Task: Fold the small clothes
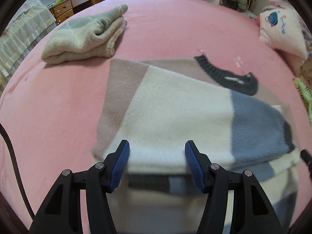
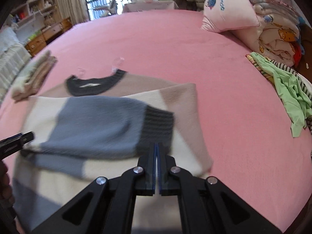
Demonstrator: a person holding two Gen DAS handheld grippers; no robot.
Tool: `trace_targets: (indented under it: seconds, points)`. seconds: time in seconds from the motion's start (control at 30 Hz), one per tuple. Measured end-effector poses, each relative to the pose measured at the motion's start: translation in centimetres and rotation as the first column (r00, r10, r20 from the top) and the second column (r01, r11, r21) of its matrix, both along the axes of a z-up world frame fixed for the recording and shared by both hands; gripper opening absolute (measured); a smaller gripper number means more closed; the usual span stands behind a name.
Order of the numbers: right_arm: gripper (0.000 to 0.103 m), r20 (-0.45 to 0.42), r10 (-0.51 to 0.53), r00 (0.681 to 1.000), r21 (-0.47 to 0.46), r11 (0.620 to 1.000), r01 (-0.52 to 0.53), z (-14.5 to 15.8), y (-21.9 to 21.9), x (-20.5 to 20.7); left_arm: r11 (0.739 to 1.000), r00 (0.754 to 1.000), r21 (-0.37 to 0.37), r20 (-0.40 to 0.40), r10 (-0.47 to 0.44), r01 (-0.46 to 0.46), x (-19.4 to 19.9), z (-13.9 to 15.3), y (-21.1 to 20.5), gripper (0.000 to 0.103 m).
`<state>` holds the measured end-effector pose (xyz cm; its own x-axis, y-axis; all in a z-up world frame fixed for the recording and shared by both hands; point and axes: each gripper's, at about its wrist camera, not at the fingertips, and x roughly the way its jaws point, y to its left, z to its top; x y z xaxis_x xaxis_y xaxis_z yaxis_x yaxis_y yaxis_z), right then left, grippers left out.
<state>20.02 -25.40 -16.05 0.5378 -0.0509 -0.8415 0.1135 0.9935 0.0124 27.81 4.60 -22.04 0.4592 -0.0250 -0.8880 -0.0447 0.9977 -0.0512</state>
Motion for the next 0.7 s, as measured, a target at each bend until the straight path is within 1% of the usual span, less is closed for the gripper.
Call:
trace_targets:
  seconds: [0.17, 0.23, 0.3, 0.37, 0.47, 0.57, 0.67, 0.7]
  points:
    - [0.002, 0.046, 0.045, 0.998, 0.006, 0.999, -0.045, 2.7, 2.6, -3.7, 0.999, 0.997, -0.030, 0.076, -0.018, 0.021, -4.8, 4.5, 0.6, 0.059]
    - [0.002, 0.067, 0.054, 0.996, 0.011, 0.998, -0.055, 4.0, 3.3, -5.4, 0.999, 0.994, -0.040, 0.106, -0.020, 0.024, -6.9, 6.2, 1.1, 0.064]
    - [0.002, 0.082, 0.054, 0.995, 0.019, 0.998, -0.056, 5.3, 3.7, -7.0, 0.998, 0.988, -0.063, 0.154, -0.013, 0.023, -9.3, 7.9, 2.0, 0.065]
    - [0.002, 0.105, 0.055, 0.993, 0.032, 0.998, -0.059, 6.5, 4.0, -8.7, 0.997, 0.982, -0.070, 0.191, -0.005, 0.019, -11.4, 9.3, 2.8, 0.067]
    - [0.002, 0.133, 0.045, 0.990, 0.039, 0.998, -0.051, 8.3, 4.4, -11.0, 0.997, 0.977, -0.081, 0.213, 0.003, 0.014, -13.8, 10.9, 4.0, 0.067]
    - [0.003, 0.157, 0.039, 0.987, 0.046, 0.998, -0.047, 9.6, 4.9, -12.9, 0.993, 0.974, -0.115, 0.228, 0.014, 0.013, -16.1, 12.3, 5.0, 0.068]
    - [0.003, 0.188, 0.036, 0.982, 0.043, 0.998, -0.045, 11.2, 5.4, -14.8, 0.992, 0.972, -0.126, 0.234, 0.008, 0.022, -17.8, 13.5, 5.5, 0.068]
    - [0.003, 0.197, 0.037, 0.980, 0.039, 0.998, -0.045, 11.6, 5.6, -15.2, 0.991, 0.973, -0.128, 0.232, 0.002, 0.029, -18.4, 13.9, 5.5, 0.070]
